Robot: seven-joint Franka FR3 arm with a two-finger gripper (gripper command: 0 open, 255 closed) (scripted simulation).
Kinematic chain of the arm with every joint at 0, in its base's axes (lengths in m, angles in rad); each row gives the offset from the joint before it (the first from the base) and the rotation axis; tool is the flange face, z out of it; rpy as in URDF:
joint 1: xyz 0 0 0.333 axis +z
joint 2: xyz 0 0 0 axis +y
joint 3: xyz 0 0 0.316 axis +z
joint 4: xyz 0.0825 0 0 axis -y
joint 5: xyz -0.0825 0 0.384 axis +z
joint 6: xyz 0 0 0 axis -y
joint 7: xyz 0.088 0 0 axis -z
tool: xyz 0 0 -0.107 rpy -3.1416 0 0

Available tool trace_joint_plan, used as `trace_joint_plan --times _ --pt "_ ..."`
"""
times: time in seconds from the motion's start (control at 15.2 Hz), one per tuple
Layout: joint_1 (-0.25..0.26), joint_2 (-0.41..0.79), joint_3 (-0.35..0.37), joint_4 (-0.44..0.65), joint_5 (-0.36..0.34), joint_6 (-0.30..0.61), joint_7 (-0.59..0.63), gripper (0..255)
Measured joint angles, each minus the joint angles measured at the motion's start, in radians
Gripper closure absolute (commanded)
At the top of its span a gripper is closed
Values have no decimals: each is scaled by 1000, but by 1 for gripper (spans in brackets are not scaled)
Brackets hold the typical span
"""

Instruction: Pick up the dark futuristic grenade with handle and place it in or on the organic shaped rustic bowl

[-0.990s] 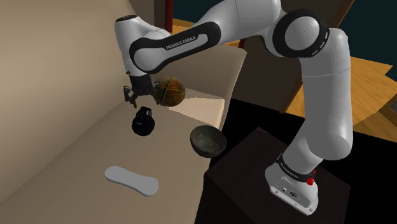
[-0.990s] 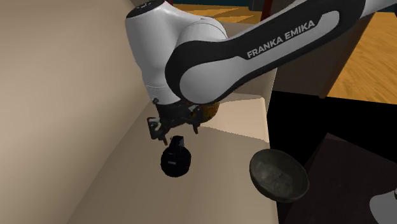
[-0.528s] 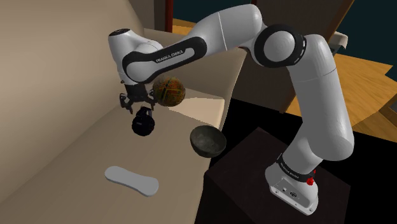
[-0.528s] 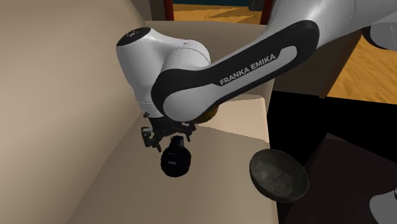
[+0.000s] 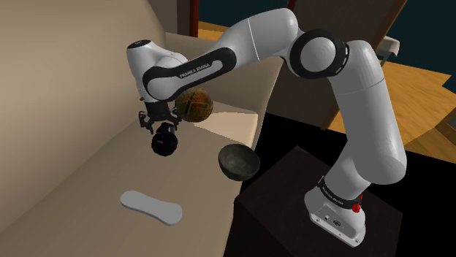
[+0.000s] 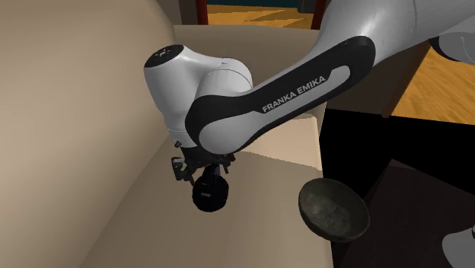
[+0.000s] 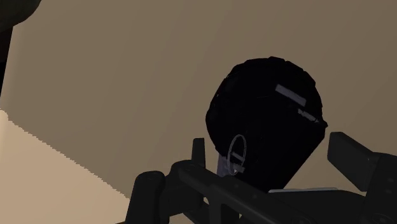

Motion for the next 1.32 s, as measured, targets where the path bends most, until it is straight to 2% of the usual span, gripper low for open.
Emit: trace_joint_plan --times 0.07,0.13,0.79,1.32 --pt "0 0 0 0 0 0 0 0" --pt "0 0 0 0 0 0 0 255" --pt "0 0 0 0 0 0 0 255" --pt "-2 -39 10 27 16 -64 -12 255"
